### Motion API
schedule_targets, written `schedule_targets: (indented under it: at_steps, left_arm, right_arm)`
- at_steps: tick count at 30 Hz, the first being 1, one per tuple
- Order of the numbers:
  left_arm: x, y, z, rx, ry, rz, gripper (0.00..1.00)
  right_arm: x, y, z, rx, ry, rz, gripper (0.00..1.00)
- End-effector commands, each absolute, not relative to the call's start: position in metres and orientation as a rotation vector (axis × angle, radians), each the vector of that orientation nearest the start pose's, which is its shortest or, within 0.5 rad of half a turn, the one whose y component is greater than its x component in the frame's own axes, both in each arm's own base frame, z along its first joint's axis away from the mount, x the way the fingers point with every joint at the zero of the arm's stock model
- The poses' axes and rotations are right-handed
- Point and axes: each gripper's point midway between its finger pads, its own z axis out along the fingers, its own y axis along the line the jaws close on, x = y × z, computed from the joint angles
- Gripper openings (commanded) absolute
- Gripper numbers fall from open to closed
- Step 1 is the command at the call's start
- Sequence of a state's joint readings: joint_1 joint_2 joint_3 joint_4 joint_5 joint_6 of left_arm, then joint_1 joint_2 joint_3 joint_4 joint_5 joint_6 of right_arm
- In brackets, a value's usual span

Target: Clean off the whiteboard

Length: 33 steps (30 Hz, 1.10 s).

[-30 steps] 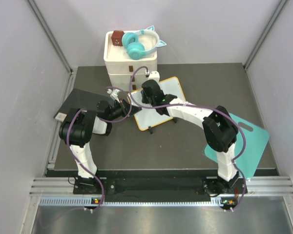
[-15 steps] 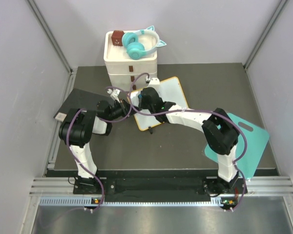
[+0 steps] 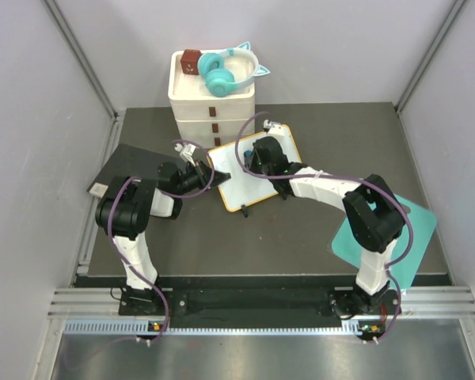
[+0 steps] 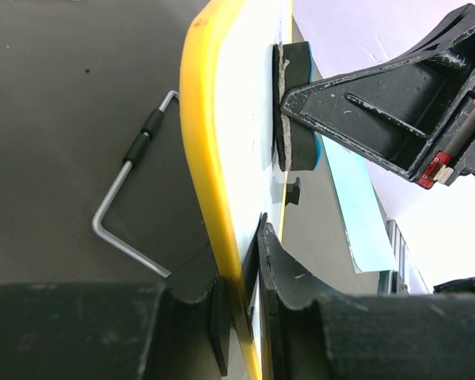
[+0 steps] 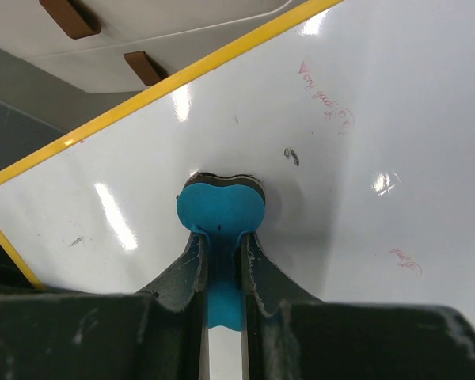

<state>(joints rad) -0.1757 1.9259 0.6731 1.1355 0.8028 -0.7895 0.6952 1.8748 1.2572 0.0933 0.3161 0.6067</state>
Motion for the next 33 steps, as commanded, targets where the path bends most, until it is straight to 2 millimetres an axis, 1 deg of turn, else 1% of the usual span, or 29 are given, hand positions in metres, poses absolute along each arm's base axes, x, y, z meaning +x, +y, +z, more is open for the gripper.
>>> schedule_targets:
  at_steps: [1,4,8,9,11,12,14,15,17,19,20,21,22,25,27,33]
  left_arm:
    - [0.343,-0.236,0.064,0.311,1.956,-1.385,0.0]
    - [0.344,-0.235,0.065,0.311,1.954,-1.381,0.0]
    - [0.344,-0.235,0.062,0.31,1.959,-1.383,0.0]
    - [0.344,-0.236,0.063,0.313,1.956,-1.384,0.0]
    - [0.344,-0.236,0.062,0.31,1.959,-1.383,0.0]
    - [0.344,-0.236,0.062,0.312,1.957,-1.384,0.0]
    - [0.344,-0.236,0.063,0.31,1.957,-1.383,0.0]
    - [0.343,-0.236,0.062,0.311,1.959,-1.386,0.0]
    - [0.343,-0.236,0.063,0.313,1.956,-1.386,0.0]
    - [0.344,-0.236,0.062,0.312,1.956,-1.384,0.0]
    - [0.343,-0.236,0.063,0.314,1.957,-1.387,0.0]
    - [0.343,-0.236,0.062,0.313,1.957,-1.386,0.0]
    - [0.343,-0.236,0.062,0.312,1.958,-1.386,0.0]
    - [0.343,-0.236,0.061,0.312,1.958,-1.389,0.0]
    - [0.343,-0.236,0.061,0.311,1.958,-1.392,0.0]
    - [0.343,-0.236,0.061,0.31,1.958,-1.39,0.0]
  right_arm:
    - [0.388,0.208,-0.014,0.119,2.435,-0.072,0.0]
    - [0.383,0.205,-0.017,0.132,2.446,-0.078,0.0]
    - [0.376,0.212,-0.018,0.133,2.449,-0.014,0.0]
    - [0.371,0.218,-0.017,0.111,2.446,-0.008,0.0]
    - [0.365,0.225,-0.017,0.086,2.441,-0.004,0.0]
    - [0.359,0.235,-0.017,0.053,2.441,0.004,0.0]
    - [0.356,0.249,-0.016,0.016,2.43,0.033,0.0]
    - [0.35,0.259,-0.016,-0.023,2.429,0.044,0.0]
    - [0.345,0.269,-0.022,-0.048,2.447,0.059,0.0]
    - [0.339,0.284,-0.024,-0.087,2.456,0.084,0.0]
    - [0.335,0.288,-0.03,-0.11,2.472,0.074,0.0]
    - [0.334,0.294,-0.028,-0.126,2.47,0.077,0.0]
    - [0.328,0.302,-0.03,-0.157,2.472,0.074,0.0]
    - [0.324,0.313,-0.033,-0.203,2.466,0.061,0.0]
    - [0.323,0.321,-0.033,-0.219,2.466,0.083,0.0]
    - [0.327,0.334,-0.023,-0.23,2.45,0.135,0.0]
